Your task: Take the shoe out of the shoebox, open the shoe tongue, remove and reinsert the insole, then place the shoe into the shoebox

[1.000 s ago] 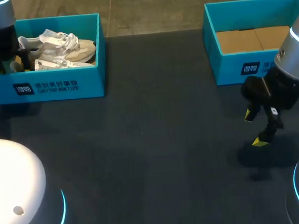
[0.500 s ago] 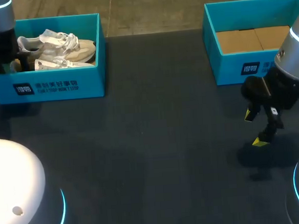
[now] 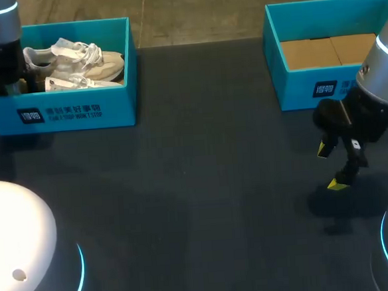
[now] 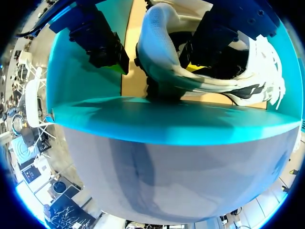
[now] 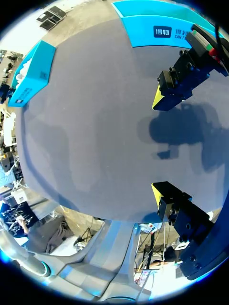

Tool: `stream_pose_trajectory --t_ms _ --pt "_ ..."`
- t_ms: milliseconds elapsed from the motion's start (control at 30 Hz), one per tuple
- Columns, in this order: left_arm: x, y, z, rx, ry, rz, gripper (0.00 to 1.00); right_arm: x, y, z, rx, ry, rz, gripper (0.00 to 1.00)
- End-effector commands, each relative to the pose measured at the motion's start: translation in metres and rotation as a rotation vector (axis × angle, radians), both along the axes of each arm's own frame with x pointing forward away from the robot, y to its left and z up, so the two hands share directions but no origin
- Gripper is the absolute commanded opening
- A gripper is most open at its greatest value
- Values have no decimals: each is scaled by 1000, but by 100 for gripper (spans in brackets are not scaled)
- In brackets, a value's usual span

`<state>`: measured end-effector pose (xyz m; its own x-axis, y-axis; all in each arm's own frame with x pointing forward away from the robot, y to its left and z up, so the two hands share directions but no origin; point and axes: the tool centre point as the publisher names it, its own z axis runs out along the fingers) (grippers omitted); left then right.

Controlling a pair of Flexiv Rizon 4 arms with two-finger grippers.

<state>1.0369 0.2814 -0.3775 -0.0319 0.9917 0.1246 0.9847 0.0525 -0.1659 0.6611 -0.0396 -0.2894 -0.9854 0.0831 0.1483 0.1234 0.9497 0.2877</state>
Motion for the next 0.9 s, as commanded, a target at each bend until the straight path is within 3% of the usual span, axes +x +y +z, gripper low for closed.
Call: stream_pose_trajectory --t_ms 33,233,500,567,633,900 --pt "3 0 -5 5 9 -1 70 0 0 -1 -2 0 0 100" --pt "1 0 -8 6 18 1 49 0 0 -1 -2 0 0 100" --pt "1 1 -13 19 27 -7 40 0 0 -1 -2 0 0 100" --pt "1 1 -13 22 28 -8 27 0 0 -1 -2 0 0 100" --pt "2 1 -13 24 28 -10 0 0 0 -1 -2 0 0 100" --pt "2 2 -13 25 24 -22 0 0 0 -1 -2 0 0 100"
